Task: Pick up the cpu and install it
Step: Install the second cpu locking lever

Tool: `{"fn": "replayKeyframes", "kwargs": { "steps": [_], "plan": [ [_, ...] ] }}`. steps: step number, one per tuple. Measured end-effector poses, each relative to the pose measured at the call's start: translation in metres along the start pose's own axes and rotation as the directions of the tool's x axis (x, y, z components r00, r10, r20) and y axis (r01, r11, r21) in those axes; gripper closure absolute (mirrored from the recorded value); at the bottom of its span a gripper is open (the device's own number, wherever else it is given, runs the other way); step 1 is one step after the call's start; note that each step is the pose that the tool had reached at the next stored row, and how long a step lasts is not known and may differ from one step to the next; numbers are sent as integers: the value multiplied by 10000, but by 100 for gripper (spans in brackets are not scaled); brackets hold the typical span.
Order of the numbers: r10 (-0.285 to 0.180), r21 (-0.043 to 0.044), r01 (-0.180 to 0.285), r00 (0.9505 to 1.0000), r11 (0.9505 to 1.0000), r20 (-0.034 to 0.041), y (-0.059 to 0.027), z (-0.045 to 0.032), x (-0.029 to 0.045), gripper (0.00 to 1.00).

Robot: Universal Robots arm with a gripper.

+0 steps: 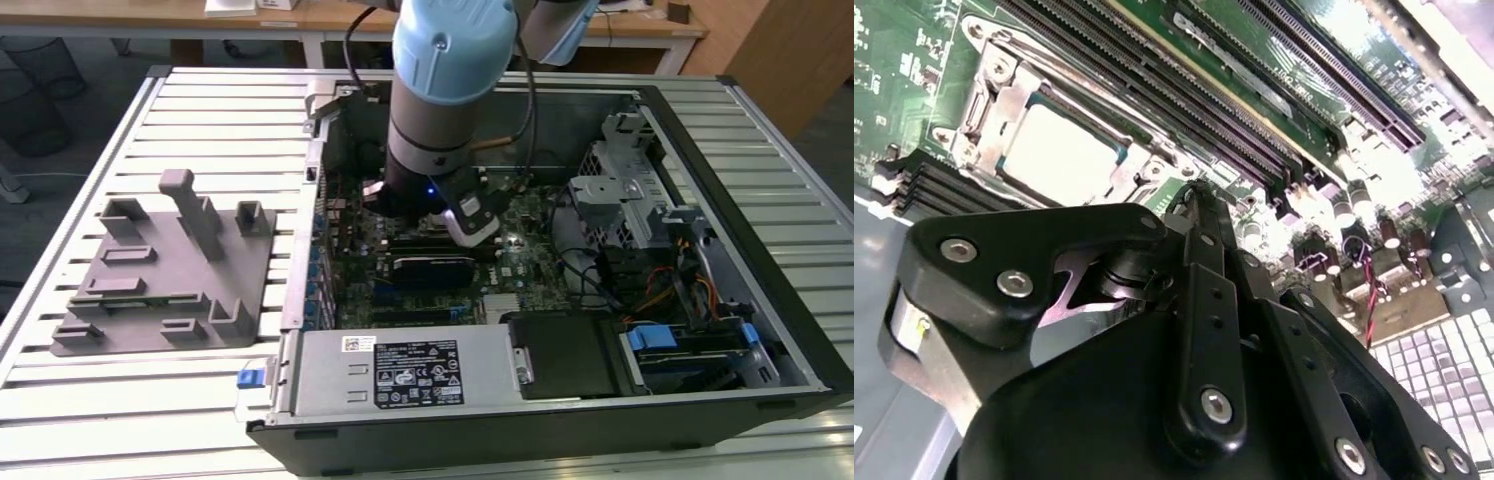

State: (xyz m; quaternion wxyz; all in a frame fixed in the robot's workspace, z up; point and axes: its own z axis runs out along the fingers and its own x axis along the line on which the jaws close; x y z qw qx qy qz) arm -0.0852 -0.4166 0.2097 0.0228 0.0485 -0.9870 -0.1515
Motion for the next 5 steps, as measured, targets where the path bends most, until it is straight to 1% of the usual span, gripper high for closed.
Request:
{"fn": "replayKeyframes", "kwargs": {
  "steps": [5],
  "plan": [
    [0,-5,0,10000,10000,1,14,-45,1,89]
  ]
}}
